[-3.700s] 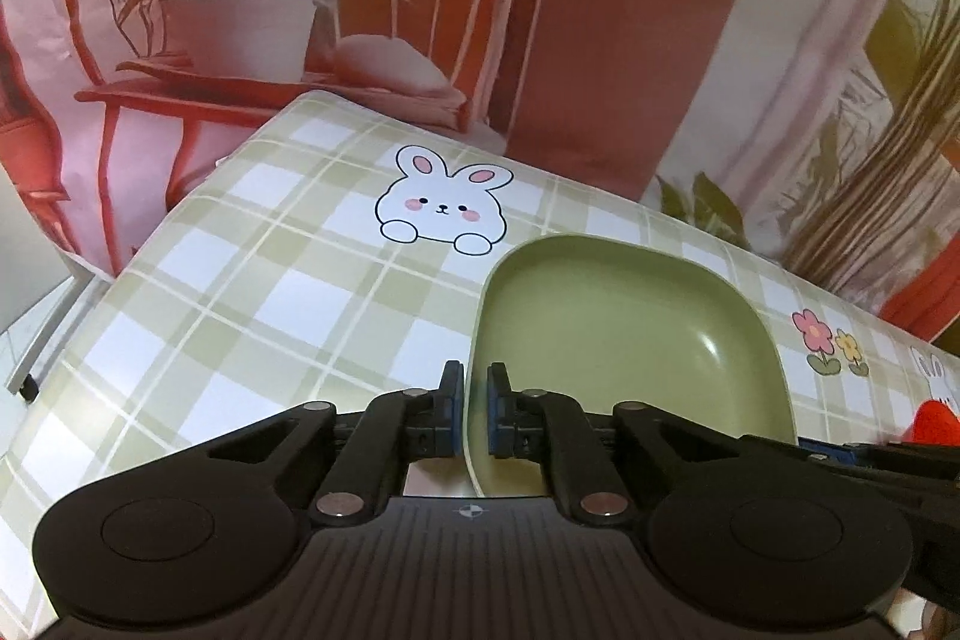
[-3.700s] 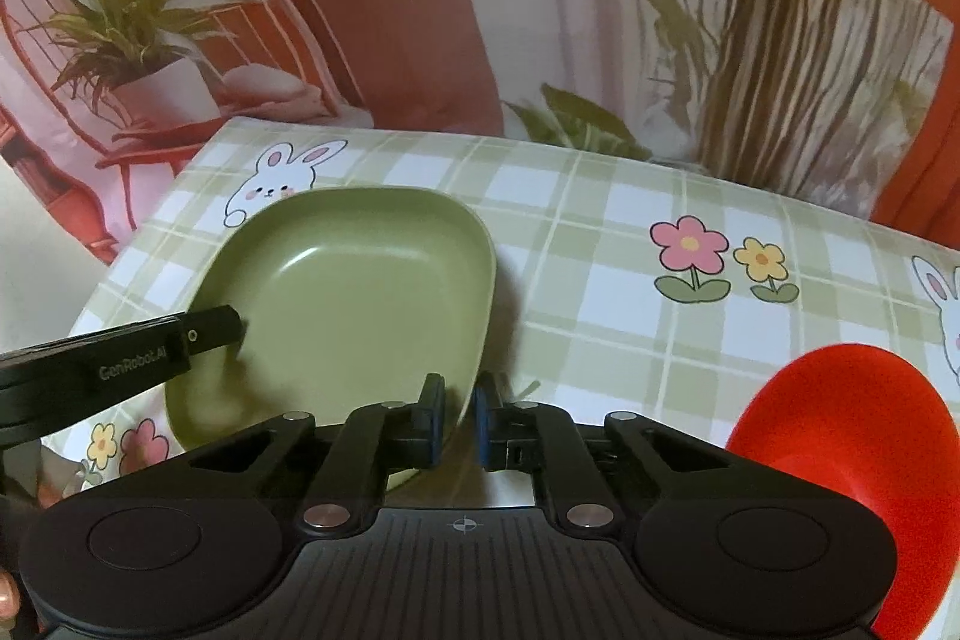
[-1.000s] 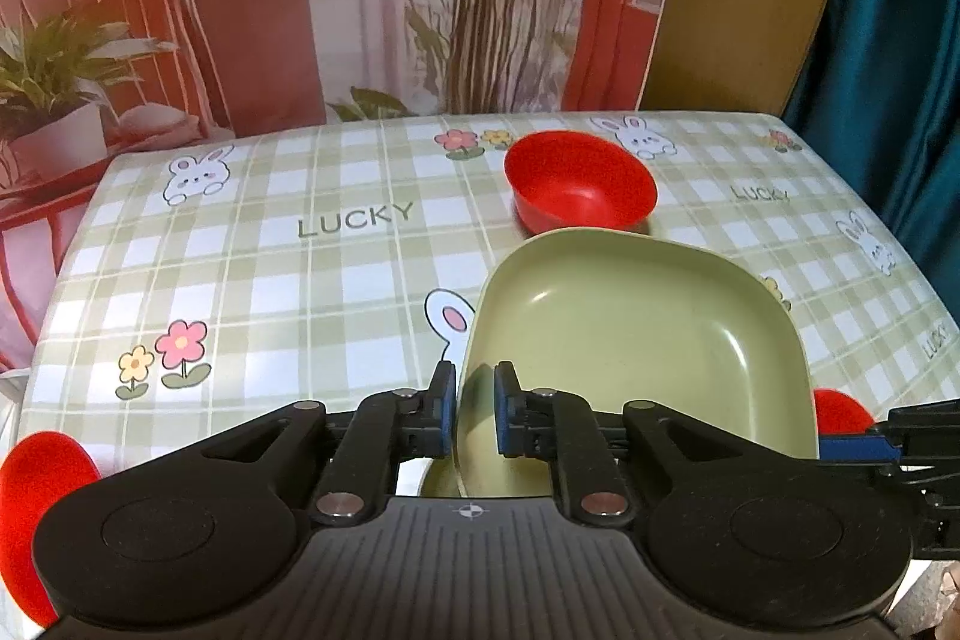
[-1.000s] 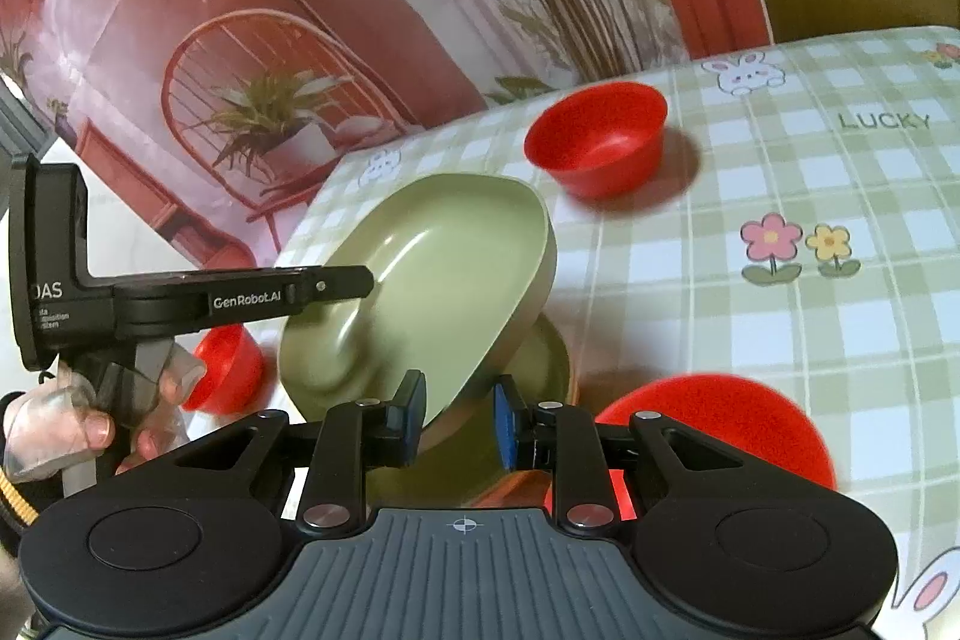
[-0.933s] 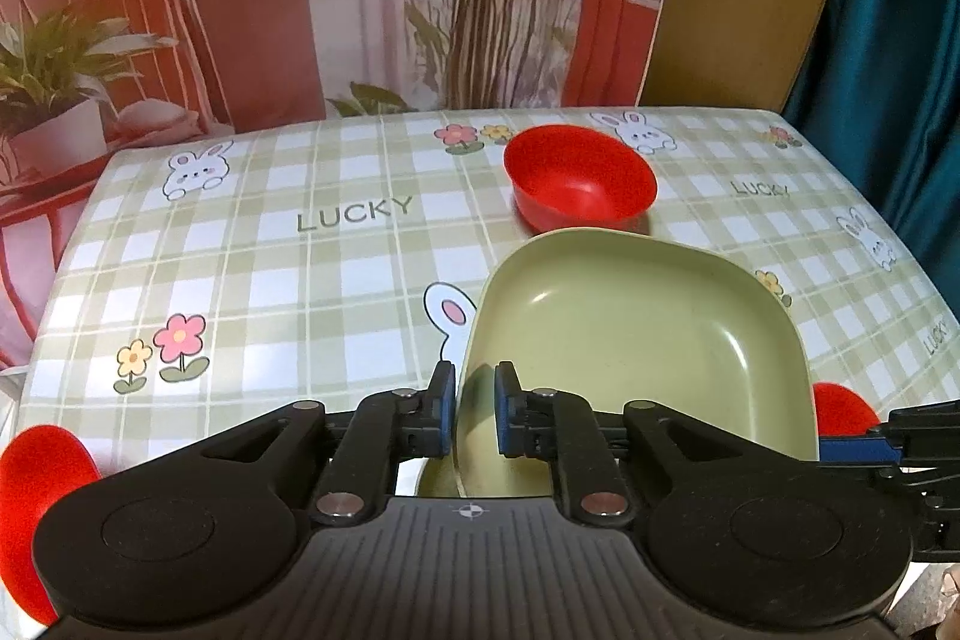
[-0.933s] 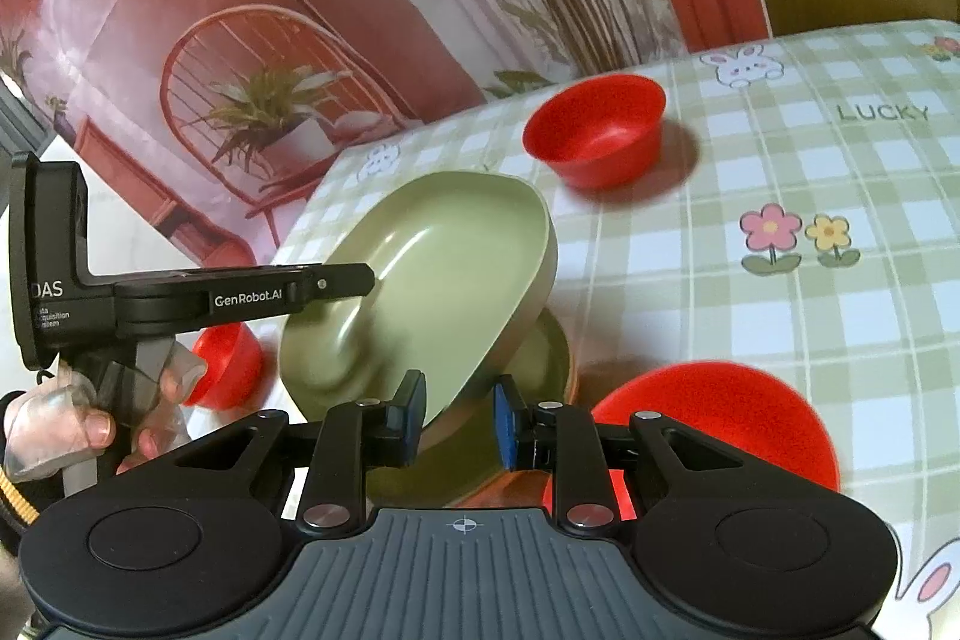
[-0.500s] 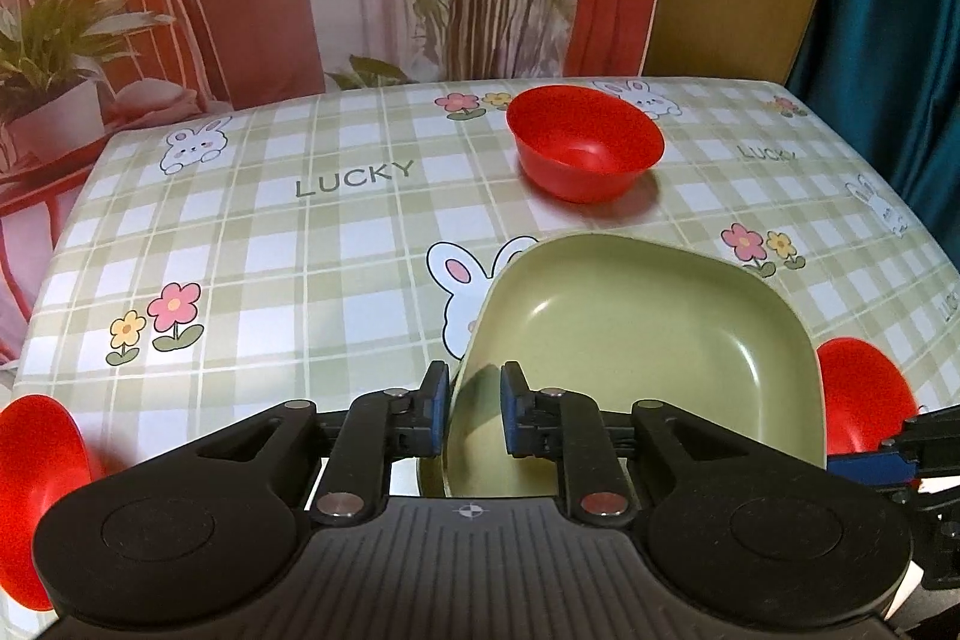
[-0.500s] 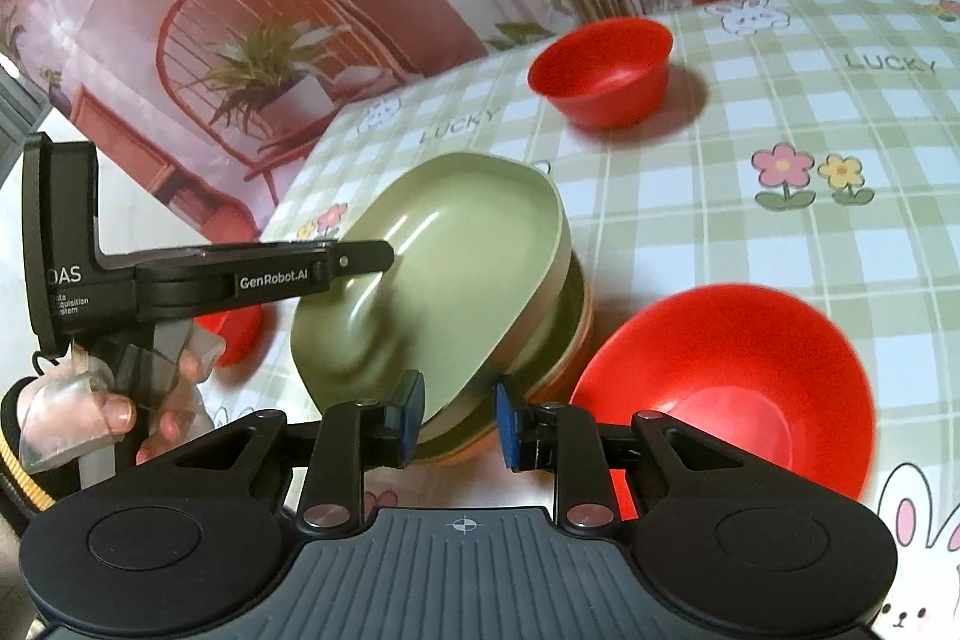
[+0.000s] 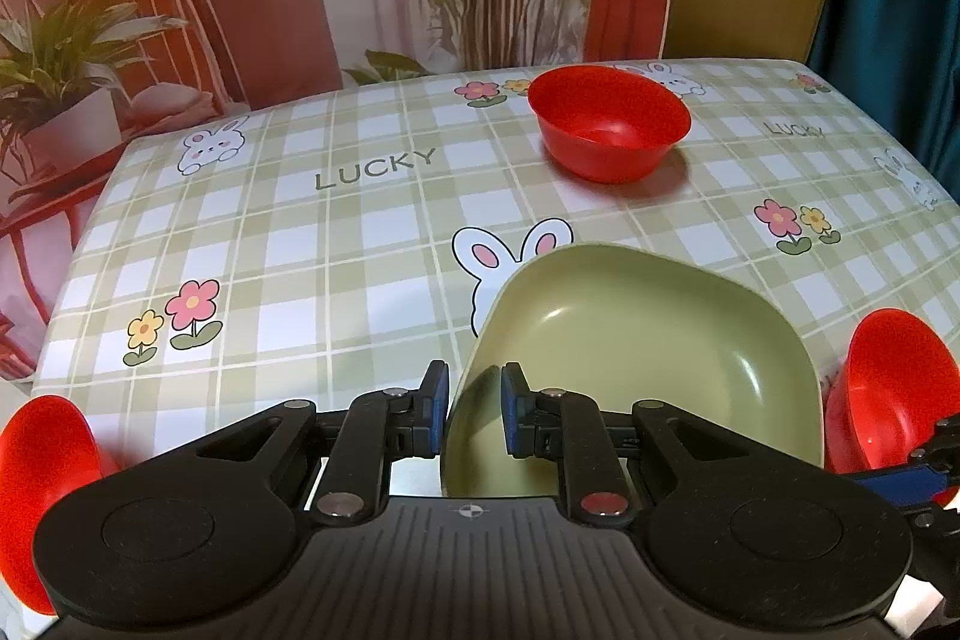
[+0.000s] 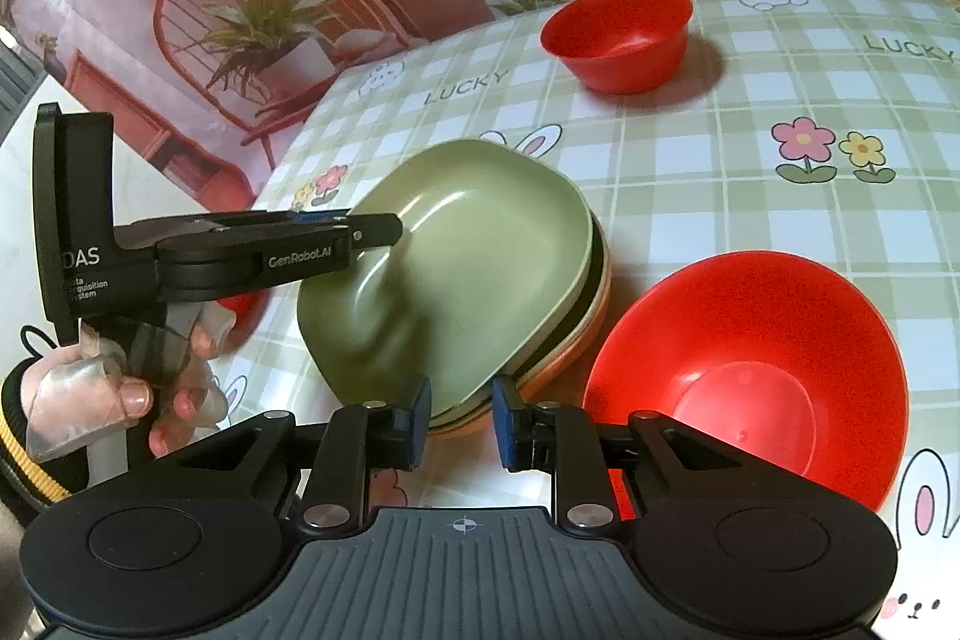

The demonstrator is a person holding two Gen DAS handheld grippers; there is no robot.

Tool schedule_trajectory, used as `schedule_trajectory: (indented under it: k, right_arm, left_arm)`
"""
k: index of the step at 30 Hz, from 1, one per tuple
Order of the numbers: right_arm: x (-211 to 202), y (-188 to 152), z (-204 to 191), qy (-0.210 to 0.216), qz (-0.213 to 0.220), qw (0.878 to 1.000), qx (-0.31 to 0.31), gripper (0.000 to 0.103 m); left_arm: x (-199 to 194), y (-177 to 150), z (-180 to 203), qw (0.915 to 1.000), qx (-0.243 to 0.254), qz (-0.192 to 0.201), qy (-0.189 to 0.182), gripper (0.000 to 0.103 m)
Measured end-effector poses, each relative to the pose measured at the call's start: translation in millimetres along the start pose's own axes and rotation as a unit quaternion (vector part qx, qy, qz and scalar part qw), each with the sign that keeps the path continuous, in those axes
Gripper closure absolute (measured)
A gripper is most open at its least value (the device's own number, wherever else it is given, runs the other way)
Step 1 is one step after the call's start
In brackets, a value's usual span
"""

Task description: Organize plates and bowls

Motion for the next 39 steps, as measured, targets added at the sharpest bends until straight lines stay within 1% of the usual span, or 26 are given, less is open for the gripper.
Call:
schedule_trajectory:
  k: [13,15,19,22,25,29,31,32,37,39]
  right_arm:
    - [4.3,0.5,0.6,0.001,-0.011,1.000,0.000,0.081]
    - [4.3,0.5,0.3,0.001,-0.012,1.000,0.001,0.081]
    - [3.7,0.5,0.3,0.000,-0.011,1.000,0.000,0.081]
    - [4.1,0.7,0.9,0.001,-0.010,1.000,0.000,0.082]
    - [4.2,0.7,-0.1,0.007,-0.006,1.000,-0.003,0.087]
    - [4.3,0.3,-0.2,0.010,-0.004,1.000,-0.005,0.087]
    - [4.2,0.2,1.0,0.012,-0.003,1.000,-0.004,0.087]
    - [4.3,0.0,1.2,0.013,-0.003,1.000,-0.003,0.087]
    - [4.3,-0.5,1.6,0.010,0.002,1.000,-0.004,0.087]
    - [3.5,-1.3,2.9,0.008,0.005,1.000,-0.001,0.087]
  left_arm:
    - [6.2,2.4,4.9,0.9999,0.001,0.007,0.008,0.079]
    - [7.3,2.5,5.9,0.9999,-0.001,0.008,0.009,0.077]
    - [3.7,1.5,-0.3,0.9996,-0.026,0.011,-0.010,0.076]
    - [-6.6,-2.0,-6.4,0.9985,-0.043,0.023,-0.024,0.075]
    - [-17.4,-9.1,-12.7,0.9958,-0.074,0.039,-0.037,0.075]
    - [-25.6,-23.3,-18.3,0.9915,-0.116,0.048,-0.035,0.076]
    - [-26.5,-31.6,-19.6,0.9889,-0.137,0.047,-0.034,0.083]
    - [-26.5,-35.1,-20.7,0.9877,-0.145,0.048,-0.035,0.088]
    - [-19.0,-46.1,-24.6,0.9834,-0.172,0.043,-0.038,0.090]
    - [-16.0,-46.5,-25.1,0.9832,-0.173,0.041,-0.039,0.091]
Point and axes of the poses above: each gripper's, at about its wrist camera, not at the fingertips, and x roughly the way its jaws point, z to its right, y to its top, the point moved 2 cm from there along x, roughly the way its jaws point, and after that the axes turned 12 degrees about -z, right-handed, at the moved point
